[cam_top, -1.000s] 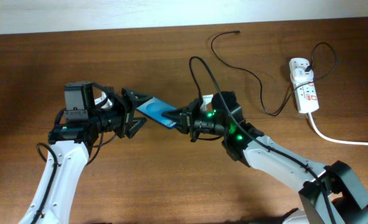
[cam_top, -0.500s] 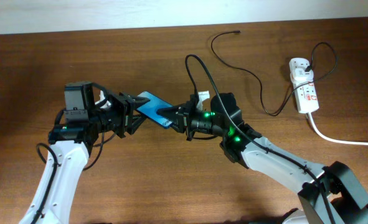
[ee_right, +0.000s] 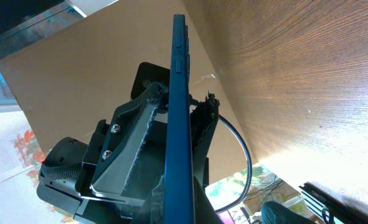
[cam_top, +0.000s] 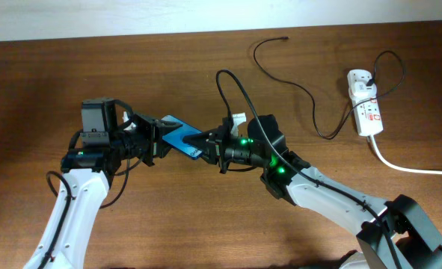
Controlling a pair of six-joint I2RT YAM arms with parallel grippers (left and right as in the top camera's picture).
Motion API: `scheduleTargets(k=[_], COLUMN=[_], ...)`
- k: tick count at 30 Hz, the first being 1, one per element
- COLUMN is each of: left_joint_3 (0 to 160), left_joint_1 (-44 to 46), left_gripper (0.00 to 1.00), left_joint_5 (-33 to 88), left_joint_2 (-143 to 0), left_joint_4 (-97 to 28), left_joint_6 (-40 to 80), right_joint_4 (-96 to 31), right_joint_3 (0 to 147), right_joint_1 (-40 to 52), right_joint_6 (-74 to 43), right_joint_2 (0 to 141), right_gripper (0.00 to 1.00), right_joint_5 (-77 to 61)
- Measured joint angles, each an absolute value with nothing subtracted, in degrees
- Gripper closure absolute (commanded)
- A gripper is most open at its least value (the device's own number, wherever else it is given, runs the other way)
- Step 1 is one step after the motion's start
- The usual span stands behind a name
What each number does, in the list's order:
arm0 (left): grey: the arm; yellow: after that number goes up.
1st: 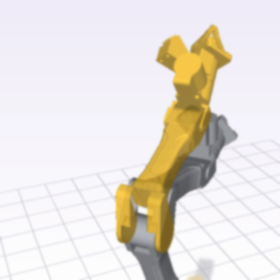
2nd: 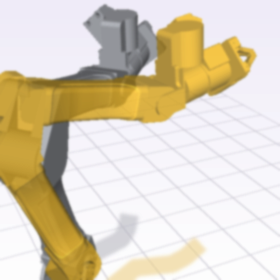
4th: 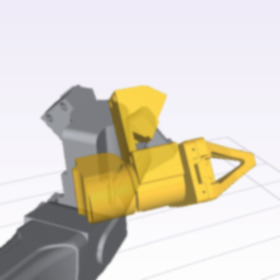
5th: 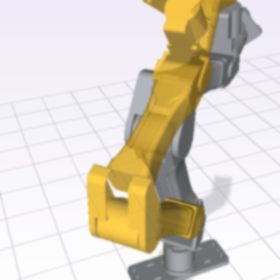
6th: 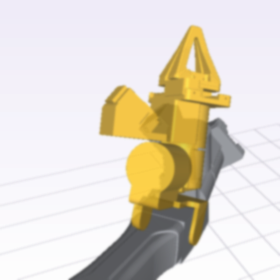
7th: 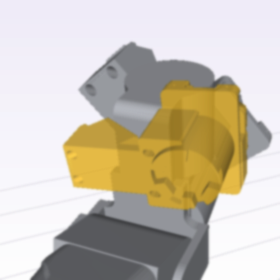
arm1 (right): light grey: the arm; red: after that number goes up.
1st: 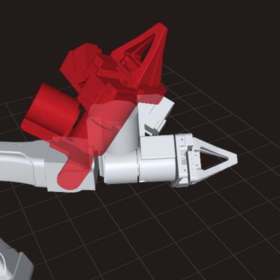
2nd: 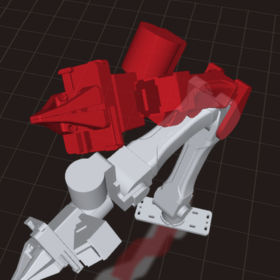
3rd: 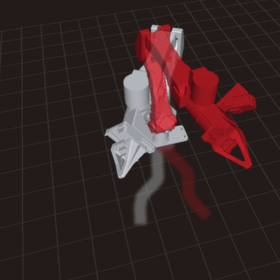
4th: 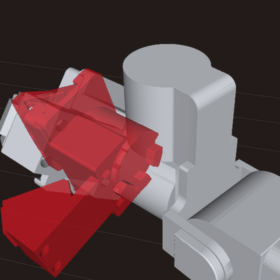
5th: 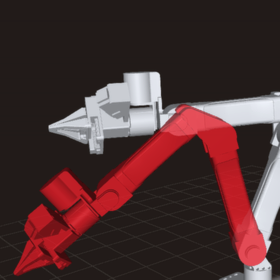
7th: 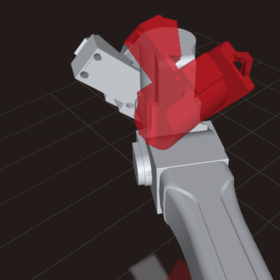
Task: Plug charger to phone and switch on socket
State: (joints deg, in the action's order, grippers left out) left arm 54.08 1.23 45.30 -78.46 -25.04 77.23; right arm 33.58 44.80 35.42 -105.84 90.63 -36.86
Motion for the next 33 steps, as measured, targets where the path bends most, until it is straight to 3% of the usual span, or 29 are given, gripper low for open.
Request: scheduleTargets(k=[4, 10, 16, 20, 23, 33], left_joint_3=[54.08, 54.08, 54.06, 54.06, 54.06, 54.04], left_joint_1=[1.23, 1.41, 1.67, 1.67, 1.74, 2.31], left_gripper=[0.76, 0.77, 0.97, 1.0, 1.0, 1.0], left_joint_5=[45.1, 44.97, 44.77, 44.77, 44.71, 38.94], left_joint_2=[-78.46, -78.46, -78.46, -78.46, -78.46, -78.46], left_joint_4=[-25.1, -25.04, -24.23, -24.21, -24.21, -24.73], left_joint_6=[77.23, 77.21, 76.31, 76.82, 77.45, 77.58], right_joint_4=[33.78, 33.95, 34.17, 34.17, 34.26, 30.65], right_joint_3=[44.8, 44.8, 44.8, 44.8, 44.8, 44.86], right_joint_1=[35.42, 35.4, 35.18, 35.2, 35.2, 35.29], right_joint_6=[-106.08, -107.87, -111.98, -112.33, -111.81, -103.68], right_joint_2=[90.63, 90.63, 90.61, 90.61, 90.61, 90.61], right_gripper=[0.96, 0.96, 0.96, 0.94, 0.8, 0.61], right_joint_5=[-36.51, -36.27, -35.9, -35.9, -35.88, -36.1])
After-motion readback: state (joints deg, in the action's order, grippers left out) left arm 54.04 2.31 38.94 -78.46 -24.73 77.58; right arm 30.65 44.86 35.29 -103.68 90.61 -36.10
